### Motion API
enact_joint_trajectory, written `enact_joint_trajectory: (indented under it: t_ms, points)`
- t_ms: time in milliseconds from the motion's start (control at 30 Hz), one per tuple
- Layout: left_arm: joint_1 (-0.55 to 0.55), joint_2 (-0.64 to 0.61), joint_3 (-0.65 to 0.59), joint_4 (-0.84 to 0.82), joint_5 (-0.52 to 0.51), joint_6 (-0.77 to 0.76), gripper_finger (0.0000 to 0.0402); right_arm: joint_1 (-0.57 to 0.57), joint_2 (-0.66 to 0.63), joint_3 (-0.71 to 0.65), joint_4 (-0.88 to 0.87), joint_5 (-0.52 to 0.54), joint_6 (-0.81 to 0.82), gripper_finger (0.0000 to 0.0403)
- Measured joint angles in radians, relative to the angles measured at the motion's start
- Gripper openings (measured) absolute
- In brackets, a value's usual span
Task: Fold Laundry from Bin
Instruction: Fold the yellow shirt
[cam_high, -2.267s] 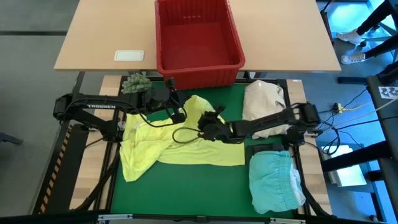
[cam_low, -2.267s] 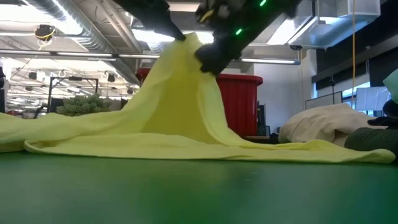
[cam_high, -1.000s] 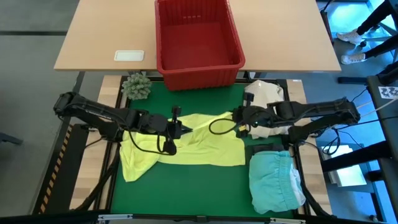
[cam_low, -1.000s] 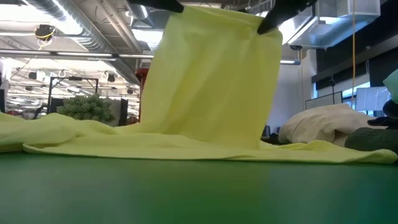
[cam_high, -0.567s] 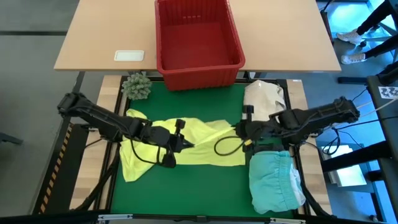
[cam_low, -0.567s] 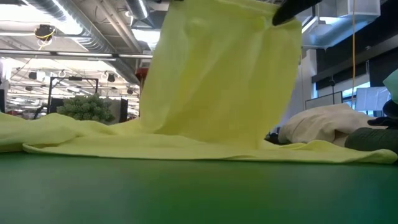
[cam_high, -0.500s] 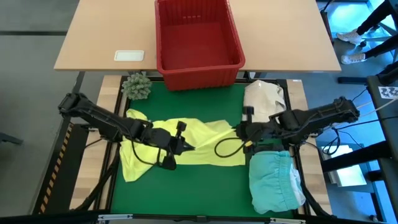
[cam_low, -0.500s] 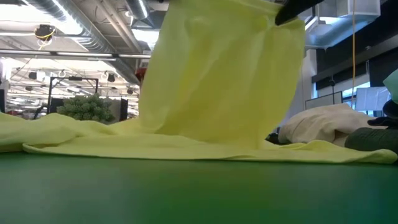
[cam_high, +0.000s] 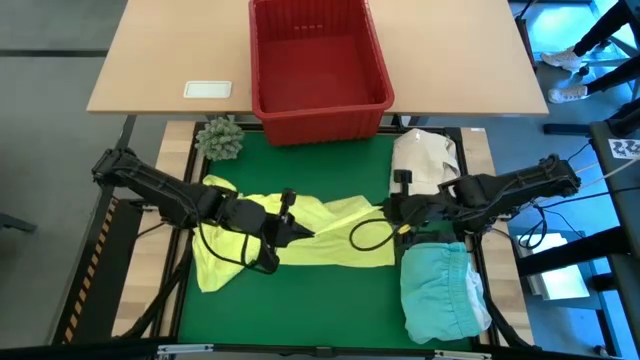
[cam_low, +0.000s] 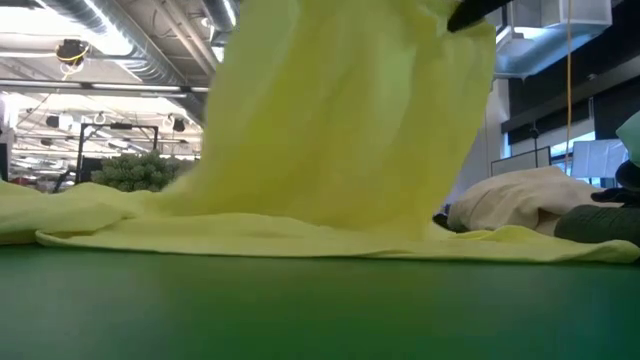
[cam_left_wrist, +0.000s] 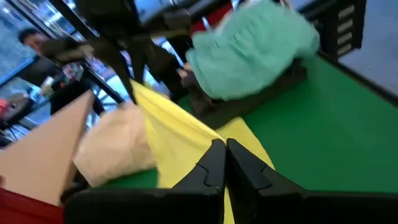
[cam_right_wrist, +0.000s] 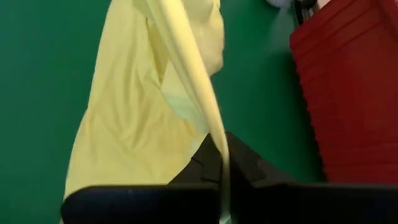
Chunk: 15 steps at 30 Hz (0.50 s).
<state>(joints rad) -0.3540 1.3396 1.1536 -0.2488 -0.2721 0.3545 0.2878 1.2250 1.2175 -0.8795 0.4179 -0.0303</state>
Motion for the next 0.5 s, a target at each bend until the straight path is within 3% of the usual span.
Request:
enact_joint_trajectory:
  t_ms: [167, 500]
  points:
    - [-0.011, 0.008, 0.095, -0.068, 0.052, -0.034, 0.0, 0.001, -0.059, 0.002, 0.014, -0.028, 0.002, 0.0]
    - [-0.041, 0.118, 0.102, -0.102, 0.168, -0.195, 0.0, 0.001, -0.063, 0.0, -0.013, -0.16, 0.026, 0.0]
